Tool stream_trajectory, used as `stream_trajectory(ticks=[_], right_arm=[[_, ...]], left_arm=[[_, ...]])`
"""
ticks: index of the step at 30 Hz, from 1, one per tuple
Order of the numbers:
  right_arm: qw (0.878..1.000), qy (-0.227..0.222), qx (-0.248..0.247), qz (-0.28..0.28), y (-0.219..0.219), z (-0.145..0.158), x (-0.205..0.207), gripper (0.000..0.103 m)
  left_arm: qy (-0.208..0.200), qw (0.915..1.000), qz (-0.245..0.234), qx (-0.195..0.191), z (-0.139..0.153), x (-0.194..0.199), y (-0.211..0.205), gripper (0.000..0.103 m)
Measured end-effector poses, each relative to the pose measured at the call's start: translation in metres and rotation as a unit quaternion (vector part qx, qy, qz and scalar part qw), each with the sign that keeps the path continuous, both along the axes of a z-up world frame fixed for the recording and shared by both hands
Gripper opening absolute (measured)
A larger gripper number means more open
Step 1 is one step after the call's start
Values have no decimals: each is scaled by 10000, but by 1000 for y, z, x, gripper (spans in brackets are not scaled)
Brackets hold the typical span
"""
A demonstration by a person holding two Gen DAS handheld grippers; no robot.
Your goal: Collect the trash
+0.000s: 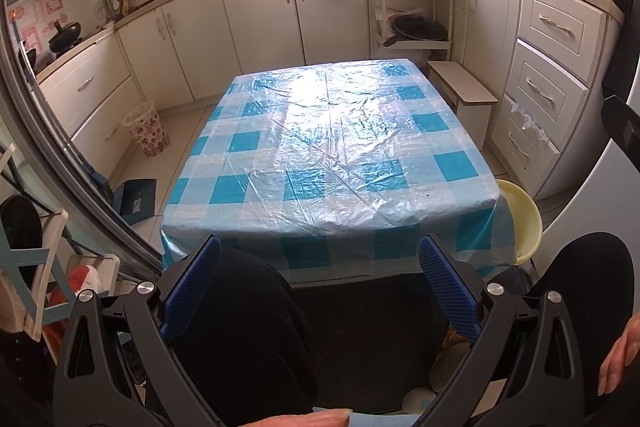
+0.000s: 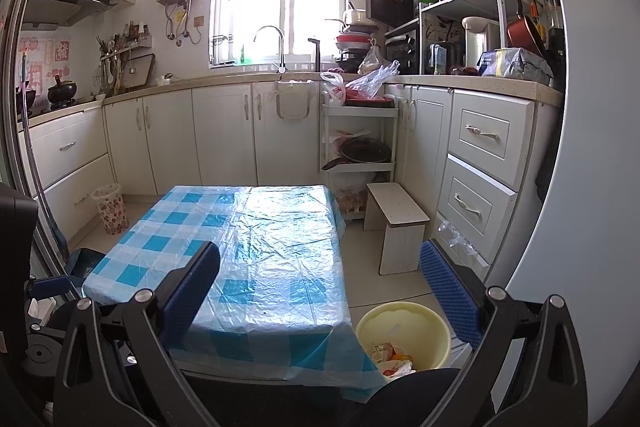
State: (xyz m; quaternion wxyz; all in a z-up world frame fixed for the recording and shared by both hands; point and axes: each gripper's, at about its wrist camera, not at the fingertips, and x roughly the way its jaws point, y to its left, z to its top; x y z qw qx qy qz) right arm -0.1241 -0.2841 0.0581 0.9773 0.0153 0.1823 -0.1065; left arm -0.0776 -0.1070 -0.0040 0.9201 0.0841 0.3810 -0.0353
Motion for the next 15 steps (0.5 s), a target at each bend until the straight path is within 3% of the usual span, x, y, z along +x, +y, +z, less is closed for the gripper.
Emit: stream_trajectory(ticks=[15], right_arm=[[10000, 17, -10, 14, 1, -2, 1, 96]], left_arm=[[1, 10000, 66, -19, -2, 0, 1, 95]])
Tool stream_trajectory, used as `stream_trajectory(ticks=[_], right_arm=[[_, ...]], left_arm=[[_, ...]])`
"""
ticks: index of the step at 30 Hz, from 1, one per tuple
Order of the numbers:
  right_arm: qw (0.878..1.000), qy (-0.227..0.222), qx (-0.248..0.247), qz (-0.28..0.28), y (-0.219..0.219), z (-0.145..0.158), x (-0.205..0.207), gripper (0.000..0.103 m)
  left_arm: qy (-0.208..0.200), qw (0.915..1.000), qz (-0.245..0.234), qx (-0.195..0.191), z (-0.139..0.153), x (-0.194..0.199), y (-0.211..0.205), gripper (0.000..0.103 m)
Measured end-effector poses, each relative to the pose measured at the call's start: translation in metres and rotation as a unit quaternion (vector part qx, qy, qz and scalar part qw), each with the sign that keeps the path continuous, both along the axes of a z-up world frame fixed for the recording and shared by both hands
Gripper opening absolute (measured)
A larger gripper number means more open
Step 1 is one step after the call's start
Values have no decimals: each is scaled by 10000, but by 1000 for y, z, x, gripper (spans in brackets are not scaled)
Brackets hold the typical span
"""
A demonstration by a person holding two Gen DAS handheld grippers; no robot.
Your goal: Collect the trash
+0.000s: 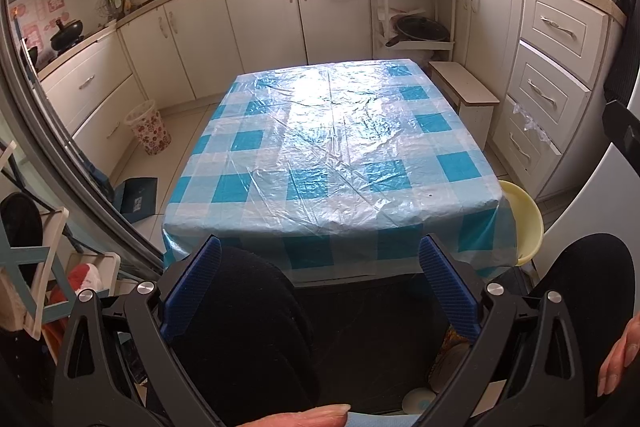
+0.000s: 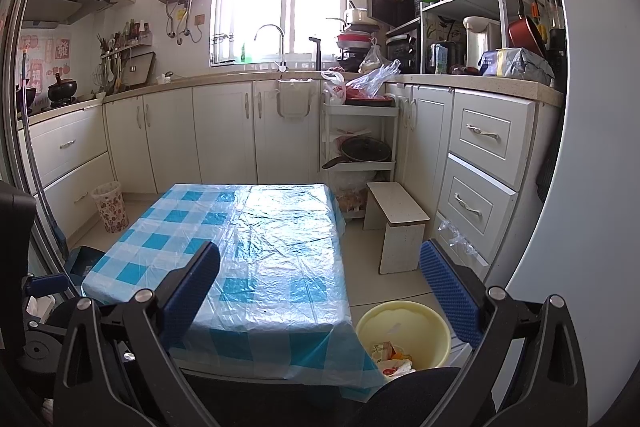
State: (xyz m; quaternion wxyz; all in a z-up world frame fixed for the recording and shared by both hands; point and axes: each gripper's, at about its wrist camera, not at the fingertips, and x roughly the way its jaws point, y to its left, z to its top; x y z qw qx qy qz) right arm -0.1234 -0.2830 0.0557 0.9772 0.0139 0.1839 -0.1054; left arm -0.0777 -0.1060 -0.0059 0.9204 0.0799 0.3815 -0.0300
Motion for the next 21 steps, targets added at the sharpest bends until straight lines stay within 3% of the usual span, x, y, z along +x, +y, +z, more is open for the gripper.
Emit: stream_trajectory(ticks=[8, 14, 21], right_arm=[[10000, 31, 0, 40, 1, -5, 2, 96], [9999, 37, 8, 147, -1, -3, 16, 96], [9977, 460, -85, 481, 6, -15, 104, 96]], left_arm=[[-212, 9995, 194, -132, 4, -3, 7, 95], [-103, 9999, 102, -54, 1, 6, 8, 95], [33, 9996, 256, -148, -2, 34, 32, 95]])
